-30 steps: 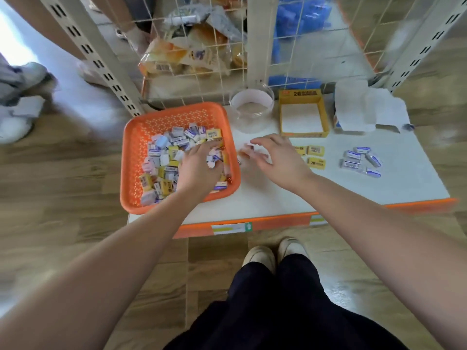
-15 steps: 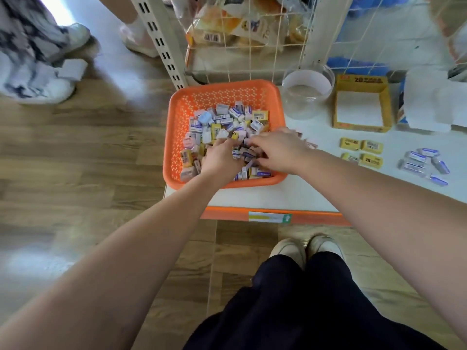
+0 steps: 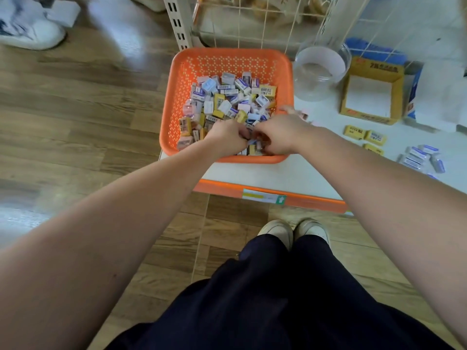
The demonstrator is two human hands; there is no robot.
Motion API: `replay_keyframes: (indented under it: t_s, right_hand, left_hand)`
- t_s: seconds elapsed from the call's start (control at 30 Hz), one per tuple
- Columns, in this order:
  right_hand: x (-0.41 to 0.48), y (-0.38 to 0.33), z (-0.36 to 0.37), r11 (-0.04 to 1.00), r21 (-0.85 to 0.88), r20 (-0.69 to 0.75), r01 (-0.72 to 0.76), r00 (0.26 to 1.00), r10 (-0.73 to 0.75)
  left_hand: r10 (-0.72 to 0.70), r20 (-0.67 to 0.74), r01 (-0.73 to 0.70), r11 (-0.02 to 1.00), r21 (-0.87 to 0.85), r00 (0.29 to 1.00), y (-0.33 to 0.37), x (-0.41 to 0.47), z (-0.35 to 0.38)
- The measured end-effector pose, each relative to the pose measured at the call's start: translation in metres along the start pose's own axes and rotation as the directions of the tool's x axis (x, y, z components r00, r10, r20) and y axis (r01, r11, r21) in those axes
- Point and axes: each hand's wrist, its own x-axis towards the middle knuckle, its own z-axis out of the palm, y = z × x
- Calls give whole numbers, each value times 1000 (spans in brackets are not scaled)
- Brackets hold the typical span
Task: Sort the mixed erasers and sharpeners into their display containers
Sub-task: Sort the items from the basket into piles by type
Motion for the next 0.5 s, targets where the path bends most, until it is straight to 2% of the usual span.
replay_keyframes:
  t_s: [0.1, 0.3, 0.4, 0.5]
  right_hand:
    - [-1, 3, 2, 999, 54, -60, -7, 998, 10]
    - [1, 6, 10, 996, 89, -171, -16, 985, 31]
    - [1, 8, 10, 972, 234, -244, -12, 967, 71]
    - [-2, 9, 4, 893, 450, -316, -11, 933, 170]
  left_hand:
    - [-30, 38, 30, 1000, 2, 999, -1, 1, -2]
    - [-76, -49, 74, 997, -37, 996, -4, 5, 0]
    - [-57, -90, 48, 995, -92, 994, -8, 8, 2]
    - [-40, -138, 20, 989, -146, 990, -11, 9, 3]
